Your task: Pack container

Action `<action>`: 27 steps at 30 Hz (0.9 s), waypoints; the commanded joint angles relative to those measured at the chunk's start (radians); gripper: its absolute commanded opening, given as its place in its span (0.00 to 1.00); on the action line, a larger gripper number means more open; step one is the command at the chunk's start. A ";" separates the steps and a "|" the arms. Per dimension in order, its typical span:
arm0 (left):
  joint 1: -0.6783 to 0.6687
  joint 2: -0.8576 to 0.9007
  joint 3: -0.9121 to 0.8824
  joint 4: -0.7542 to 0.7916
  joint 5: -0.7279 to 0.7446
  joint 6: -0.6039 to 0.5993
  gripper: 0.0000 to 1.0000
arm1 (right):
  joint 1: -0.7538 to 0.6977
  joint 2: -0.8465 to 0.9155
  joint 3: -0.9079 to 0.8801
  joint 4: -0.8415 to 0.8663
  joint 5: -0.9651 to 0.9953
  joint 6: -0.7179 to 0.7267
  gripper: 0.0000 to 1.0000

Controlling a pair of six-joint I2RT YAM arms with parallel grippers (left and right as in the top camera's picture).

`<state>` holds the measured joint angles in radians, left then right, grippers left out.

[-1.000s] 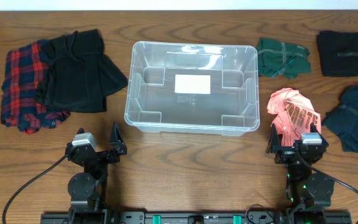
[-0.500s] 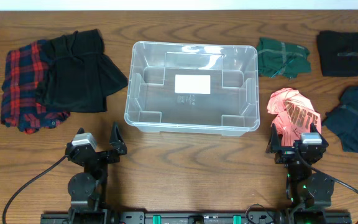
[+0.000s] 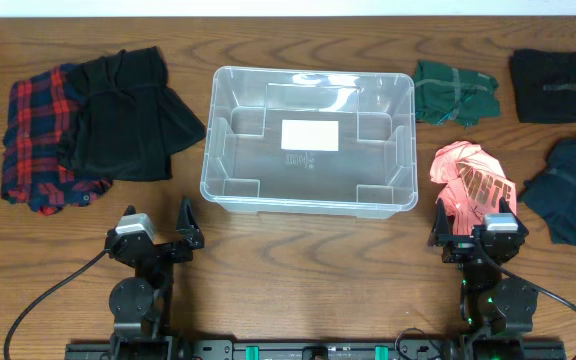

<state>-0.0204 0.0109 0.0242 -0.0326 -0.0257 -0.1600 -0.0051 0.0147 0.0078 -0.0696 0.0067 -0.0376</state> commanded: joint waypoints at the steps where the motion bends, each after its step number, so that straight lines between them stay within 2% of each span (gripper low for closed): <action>1: 0.004 0.000 -0.020 -0.038 -0.008 0.008 0.98 | -0.007 -0.008 -0.002 -0.003 -0.008 -0.012 0.99; 4: 0.004 0.000 -0.020 -0.037 0.000 0.005 0.98 | -0.007 -0.008 -0.002 -0.003 -0.008 -0.012 0.99; 8: 0.004 0.000 -0.014 -0.003 0.087 0.005 0.98 | -0.007 -0.008 -0.002 -0.003 -0.008 -0.012 0.99; 14: 0.004 0.067 0.093 -0.013 0.093 -0.002 0.98 | -0.007 -0.008 -0.002 -0.003 -0.008 -0.012 0.99; 17: 0.004 0.190 0.201 -0.054 0.086 -0.002 0.98 | -0.007 -0.008 -0.002 -0.003 -0.008 -0.012 0.99; 21: 0.004 0.441 0.407 -0.136 0.086 0.000 0.98 | -0.007 -0.008 -0.002 -0.003 -0.008 -0.012 0.99; 25: 0.005 0.718 0.681 -0.291 0.086 0.010 0.98 | -0.007 -0.008 -0.002 -0.003 -0.008 -0.012 0.99; 27: 0.010 0.858 0.853 -0.415 0.087 0.010 0.98 | -0.007 -0.008 -0.002 -0.003 -0.008 -0.012 0.99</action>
<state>-0.0204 0.7242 0.6930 -0.3672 0.0528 -0.1593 -0.0051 0.0143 0.0078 -0.0692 0.0067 -0.0376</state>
